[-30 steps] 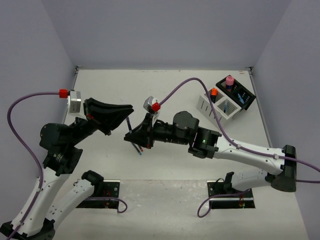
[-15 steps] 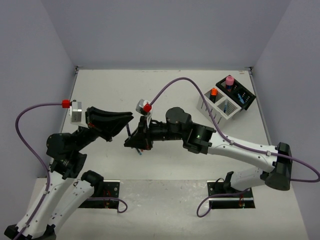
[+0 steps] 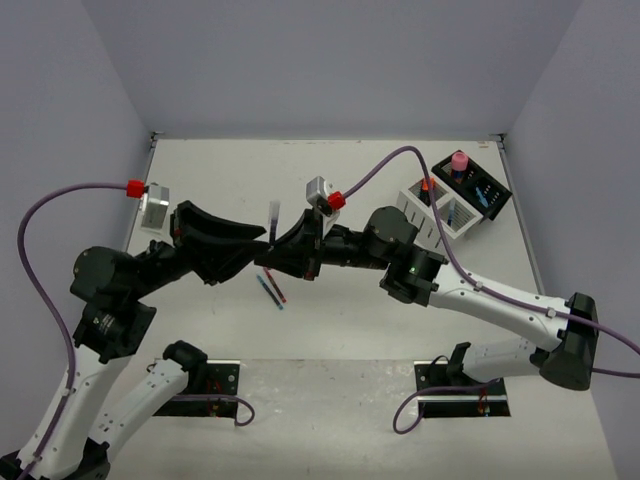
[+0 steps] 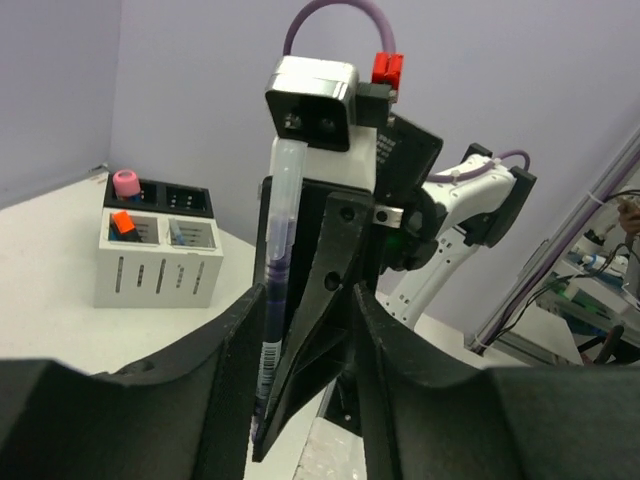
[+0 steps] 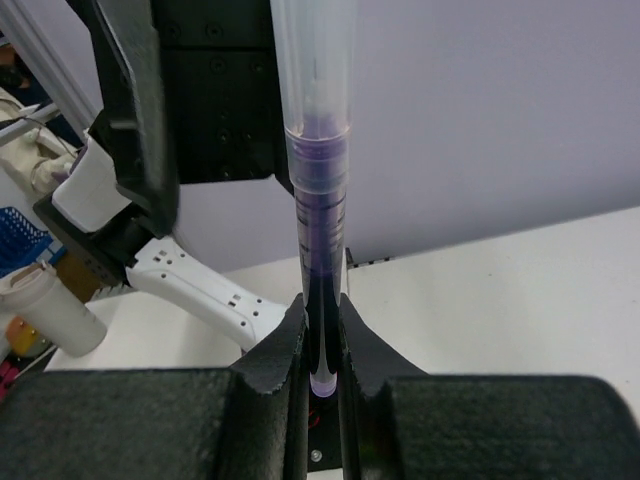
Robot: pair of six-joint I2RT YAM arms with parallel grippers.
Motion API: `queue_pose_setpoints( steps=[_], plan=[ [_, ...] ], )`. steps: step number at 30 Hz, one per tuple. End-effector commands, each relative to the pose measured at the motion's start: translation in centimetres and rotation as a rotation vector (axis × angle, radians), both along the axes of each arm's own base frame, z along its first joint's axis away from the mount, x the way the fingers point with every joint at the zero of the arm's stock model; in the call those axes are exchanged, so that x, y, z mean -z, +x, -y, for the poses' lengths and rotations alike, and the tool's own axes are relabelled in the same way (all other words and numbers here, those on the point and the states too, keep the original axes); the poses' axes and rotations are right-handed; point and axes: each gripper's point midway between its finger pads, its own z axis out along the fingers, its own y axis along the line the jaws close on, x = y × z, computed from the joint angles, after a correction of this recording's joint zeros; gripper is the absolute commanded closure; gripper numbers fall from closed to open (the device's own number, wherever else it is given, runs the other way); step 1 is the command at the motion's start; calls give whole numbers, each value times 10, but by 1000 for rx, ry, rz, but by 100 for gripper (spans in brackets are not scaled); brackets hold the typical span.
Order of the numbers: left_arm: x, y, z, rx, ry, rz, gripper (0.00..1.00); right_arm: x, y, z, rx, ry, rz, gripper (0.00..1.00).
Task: Sort the stationery into containers
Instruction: Close the pen cap on the pen.
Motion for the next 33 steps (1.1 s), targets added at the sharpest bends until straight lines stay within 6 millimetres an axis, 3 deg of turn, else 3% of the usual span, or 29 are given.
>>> queue_pose_setpoints(
  steps=[1,6,9,11,15,20,27,29,33],
  plan=[
    [-33,-19,-6,22,-22,95,54,-9,-12,3,-63,28,49,100],
    [-56,-42,-12,52,-56,221,35,9,-18,6,-89,-19,39,100],
    [-63,-38,-16,10,-62,253,35,11,-29,9,-132,-36,49,100],
    [-63,-30,-17,-23,-55,256,38,13,-38,10,-163,-42,65,100],
    [-58,-20,-7,0,-26,282,55,13,-48,11,-200,-52,75,100],
    [-46,-23,7,121,-14,264,58,11,-50,12,-209,-52,83,100],
    [-36,-29,9,166,-35,254,61,8,-53,10,-229,-56,85,100],
    [-31,-26,10,163,-34,238,73,6,-54,11,-234,-52,87,100],
    [-23,-21,14,172,-27,207,81,3,-55,11,-237,-46,93,100]
  ],
)
